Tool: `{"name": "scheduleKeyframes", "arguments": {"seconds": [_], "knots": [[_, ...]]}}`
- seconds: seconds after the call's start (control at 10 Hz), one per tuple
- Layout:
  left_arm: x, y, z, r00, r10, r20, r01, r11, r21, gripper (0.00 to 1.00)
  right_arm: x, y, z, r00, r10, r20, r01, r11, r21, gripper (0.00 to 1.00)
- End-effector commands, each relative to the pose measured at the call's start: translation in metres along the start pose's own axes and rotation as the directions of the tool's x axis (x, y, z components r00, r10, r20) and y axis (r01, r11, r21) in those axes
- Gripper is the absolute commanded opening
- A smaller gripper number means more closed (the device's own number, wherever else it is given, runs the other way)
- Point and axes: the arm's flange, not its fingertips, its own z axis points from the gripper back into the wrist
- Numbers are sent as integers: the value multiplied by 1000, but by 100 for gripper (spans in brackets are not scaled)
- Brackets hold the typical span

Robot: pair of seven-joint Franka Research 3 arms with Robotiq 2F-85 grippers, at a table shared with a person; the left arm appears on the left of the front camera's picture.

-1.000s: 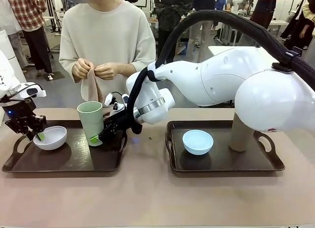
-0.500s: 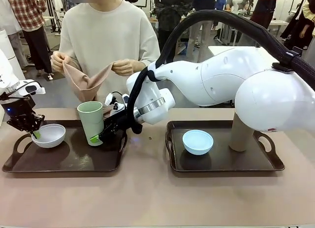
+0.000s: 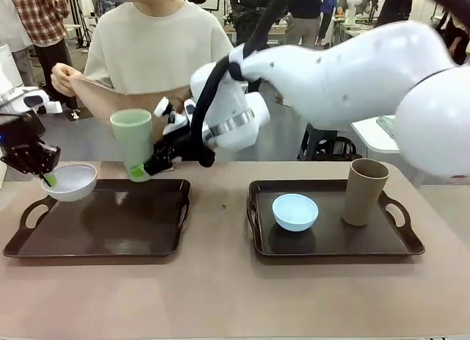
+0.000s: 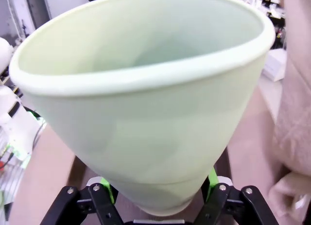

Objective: Set up a tray with a mat and arrange the tableware.
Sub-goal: Pick up the Picnic Bowl and Reusable plastic cup from the Handle tray in front of the human's position and hold them in the air.

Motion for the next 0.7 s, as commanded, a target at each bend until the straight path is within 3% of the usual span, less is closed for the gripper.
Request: {"name": "scheduleKeyframes", "arguments": {"seconds": [0.0,0.3,0.6], "knots": [[-12,-18,43,1000,-24,14,24,1000,20,0,36,34,35,998,19,-67,-22,999,-43,0],[-21,-36,92,996,-43,77,38,997,63,0,73,60,49,995,52,-87,-57,997,-59,0],[-25,-34,118,994,-16,104,12,999,35,0,85,82,50,993,69,-91,-75,995,-63,0]]}}
